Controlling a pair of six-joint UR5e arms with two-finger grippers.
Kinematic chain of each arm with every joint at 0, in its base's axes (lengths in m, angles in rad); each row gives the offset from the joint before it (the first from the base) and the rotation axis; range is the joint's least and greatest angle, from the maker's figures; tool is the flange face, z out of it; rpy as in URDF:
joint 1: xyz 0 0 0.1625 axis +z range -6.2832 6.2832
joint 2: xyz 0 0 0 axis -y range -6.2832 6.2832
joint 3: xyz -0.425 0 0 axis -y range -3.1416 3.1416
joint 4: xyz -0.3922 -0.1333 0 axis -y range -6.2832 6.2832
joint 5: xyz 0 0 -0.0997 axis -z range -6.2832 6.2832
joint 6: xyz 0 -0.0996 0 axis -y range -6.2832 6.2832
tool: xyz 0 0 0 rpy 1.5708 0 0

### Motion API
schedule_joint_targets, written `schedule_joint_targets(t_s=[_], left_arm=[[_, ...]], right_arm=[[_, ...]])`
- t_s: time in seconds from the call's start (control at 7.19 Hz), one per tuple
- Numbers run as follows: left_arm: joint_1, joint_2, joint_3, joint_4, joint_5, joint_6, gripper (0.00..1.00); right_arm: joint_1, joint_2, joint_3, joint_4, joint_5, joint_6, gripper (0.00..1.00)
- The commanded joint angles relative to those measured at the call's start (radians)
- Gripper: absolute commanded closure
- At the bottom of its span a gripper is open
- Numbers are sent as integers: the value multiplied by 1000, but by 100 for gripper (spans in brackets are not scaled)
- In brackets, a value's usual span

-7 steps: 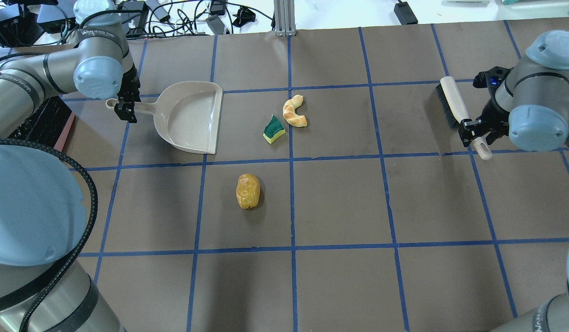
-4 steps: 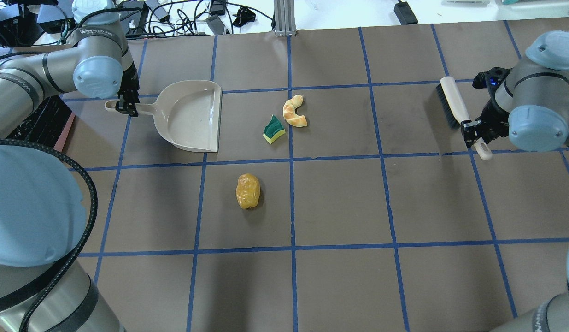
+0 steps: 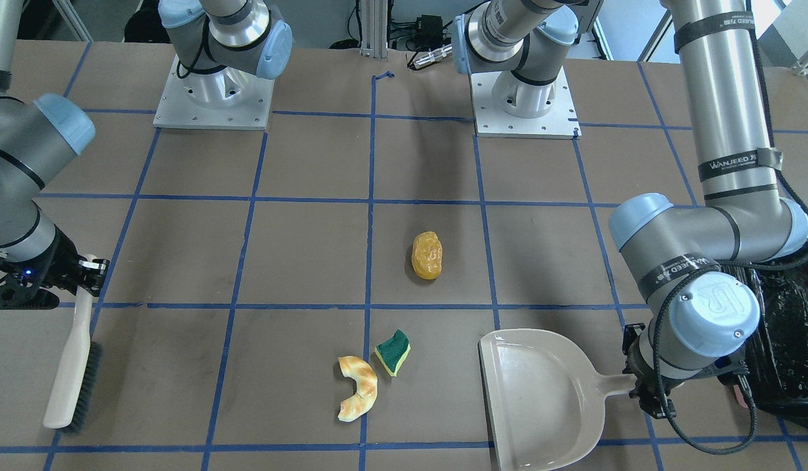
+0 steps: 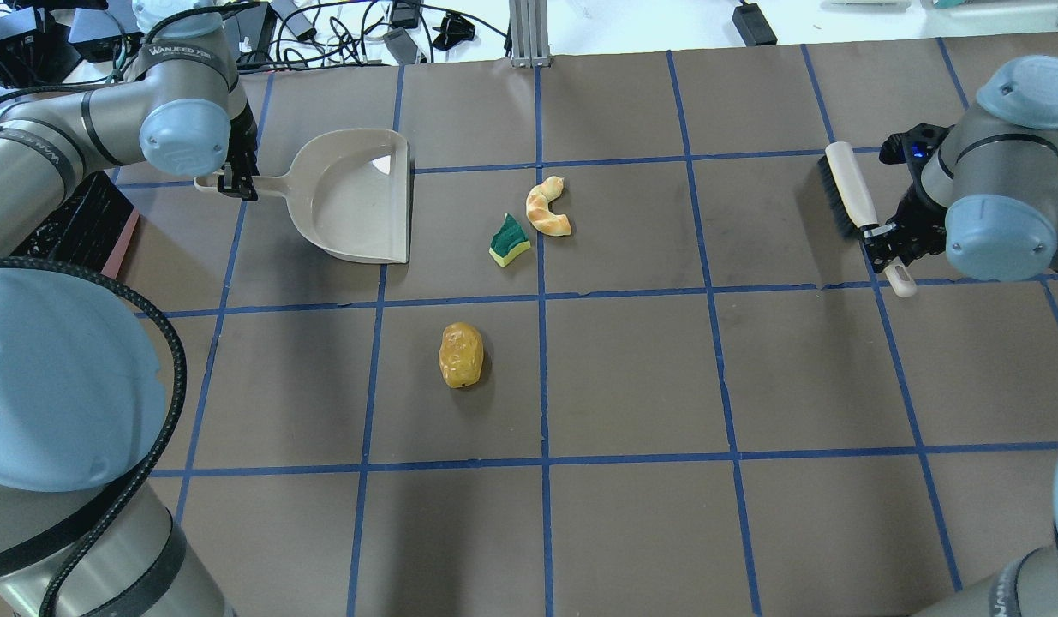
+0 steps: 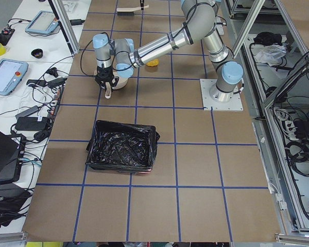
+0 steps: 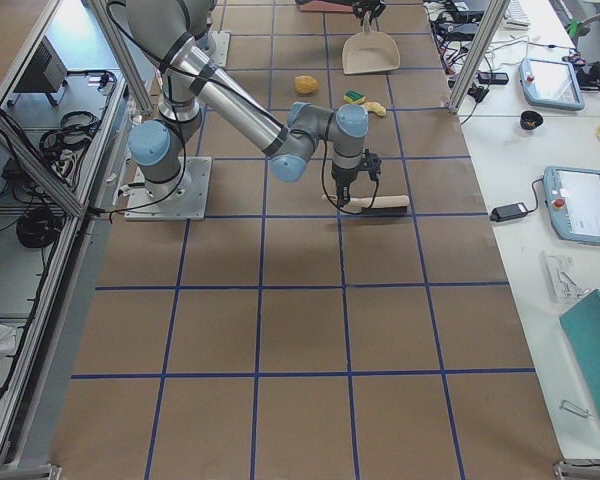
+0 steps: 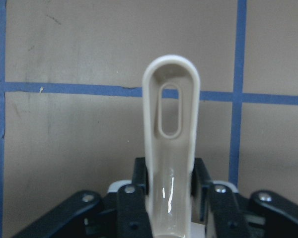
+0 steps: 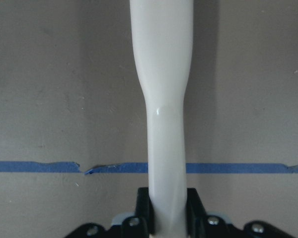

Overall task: Sweep and dump trash into bin
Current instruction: 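Lift the dustpan with the left gripper while the right lifts the brush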

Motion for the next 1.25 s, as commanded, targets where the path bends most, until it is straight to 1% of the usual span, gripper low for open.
schedule_joint_targets(t_s=[0.0,0.28,0.42,0.56,0.7,0.83,0.97,1.11], left_arm=[[-43,-11,54,-101,20,-27,100],[-80,-17,56,-142,17,-13,100],[-103,-25,57,-142,18,-16,100],[-113,-28,59,-142,18,-24,100],[-127,-34,60,-142,21,-42,100],[-136,-48,75,-142,24,-56,100],[-149,-55,92,-142,39,-80,100],[-164,-66,106,-142,58,-103,100]], right_arm=[[1,0,1,-4,-11,-1,80],[15,-23,-33,-9,-14,0,80],[40,-32,-35,-5,-25,0,85],[97,-41,-35,2,-36,15,86],[164,-46,-36,8,-24,52,86],[242,-46,-41,48,1,86,89],[336,-46,-50,57,13,237,89],[420,-37,-68,97,22,413,88]])
